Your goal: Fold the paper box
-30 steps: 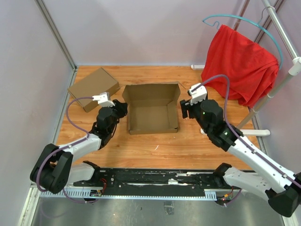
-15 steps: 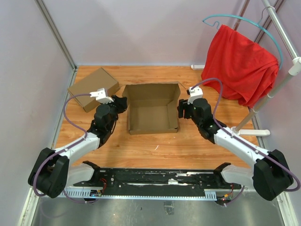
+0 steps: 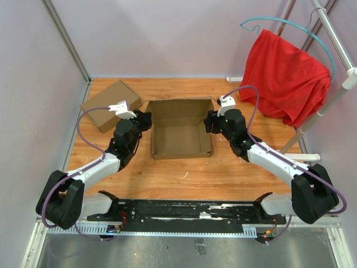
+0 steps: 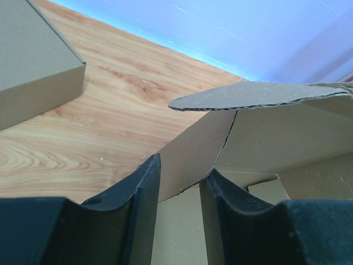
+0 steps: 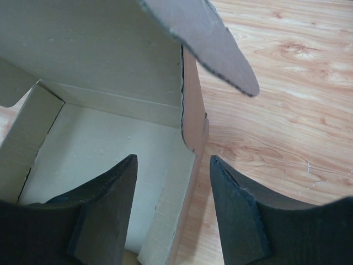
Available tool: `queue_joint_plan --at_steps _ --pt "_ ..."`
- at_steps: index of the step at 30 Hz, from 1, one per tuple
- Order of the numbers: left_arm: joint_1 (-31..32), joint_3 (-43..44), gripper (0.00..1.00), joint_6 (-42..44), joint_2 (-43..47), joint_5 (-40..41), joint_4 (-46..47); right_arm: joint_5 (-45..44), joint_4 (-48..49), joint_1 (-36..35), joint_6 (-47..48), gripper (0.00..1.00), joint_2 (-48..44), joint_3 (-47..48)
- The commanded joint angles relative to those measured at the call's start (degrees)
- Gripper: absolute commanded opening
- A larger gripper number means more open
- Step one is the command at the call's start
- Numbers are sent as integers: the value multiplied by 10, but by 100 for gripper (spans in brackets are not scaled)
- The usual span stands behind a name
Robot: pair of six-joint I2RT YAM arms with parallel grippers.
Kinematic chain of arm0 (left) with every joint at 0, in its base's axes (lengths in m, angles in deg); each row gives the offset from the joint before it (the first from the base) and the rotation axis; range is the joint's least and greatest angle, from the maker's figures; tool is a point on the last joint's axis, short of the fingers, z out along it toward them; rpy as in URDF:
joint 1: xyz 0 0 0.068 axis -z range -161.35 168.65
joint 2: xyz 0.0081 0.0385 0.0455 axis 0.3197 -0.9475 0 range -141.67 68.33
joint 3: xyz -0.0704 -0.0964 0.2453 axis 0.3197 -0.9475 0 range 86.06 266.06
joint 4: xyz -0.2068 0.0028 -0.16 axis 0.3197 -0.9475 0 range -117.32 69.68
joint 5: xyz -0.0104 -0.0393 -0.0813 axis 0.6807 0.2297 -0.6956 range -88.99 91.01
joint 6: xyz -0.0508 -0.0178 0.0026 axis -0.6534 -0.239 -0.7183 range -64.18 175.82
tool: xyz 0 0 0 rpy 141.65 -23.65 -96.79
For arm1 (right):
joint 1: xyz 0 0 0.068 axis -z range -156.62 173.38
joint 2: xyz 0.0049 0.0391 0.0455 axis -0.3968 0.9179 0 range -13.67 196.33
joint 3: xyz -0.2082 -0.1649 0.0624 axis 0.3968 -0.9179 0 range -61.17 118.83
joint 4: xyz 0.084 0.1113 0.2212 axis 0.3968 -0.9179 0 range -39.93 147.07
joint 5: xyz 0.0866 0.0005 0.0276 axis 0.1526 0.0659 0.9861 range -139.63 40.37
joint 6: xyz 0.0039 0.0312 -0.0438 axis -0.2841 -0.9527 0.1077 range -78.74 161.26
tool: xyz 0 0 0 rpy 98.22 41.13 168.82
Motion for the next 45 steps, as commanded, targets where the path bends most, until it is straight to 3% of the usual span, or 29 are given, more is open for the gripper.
queue_joint_plan --at_steps 1,5,11,15,25,45 --pt "-2 25 39 18 -14 15 6 -14 42 8 -10 54 29 27" --pt "-2 30 37 21 -22 16 12 -28 52 8 -13 43 49 38" --pt "-2 46 34 25 -30 12 13 -44 56 8 -19 18 60 47" --pt "-2 60 28 20 -42 6 11 -44 46 8 -26 9 65 54" --pt "-1 75 0 3 -63 -8 10 -41 42 8 -41 3 76 58" --pt "21 -7 0 -18 -23 -16 2 -22 51 -5 -74 1 50 -13"
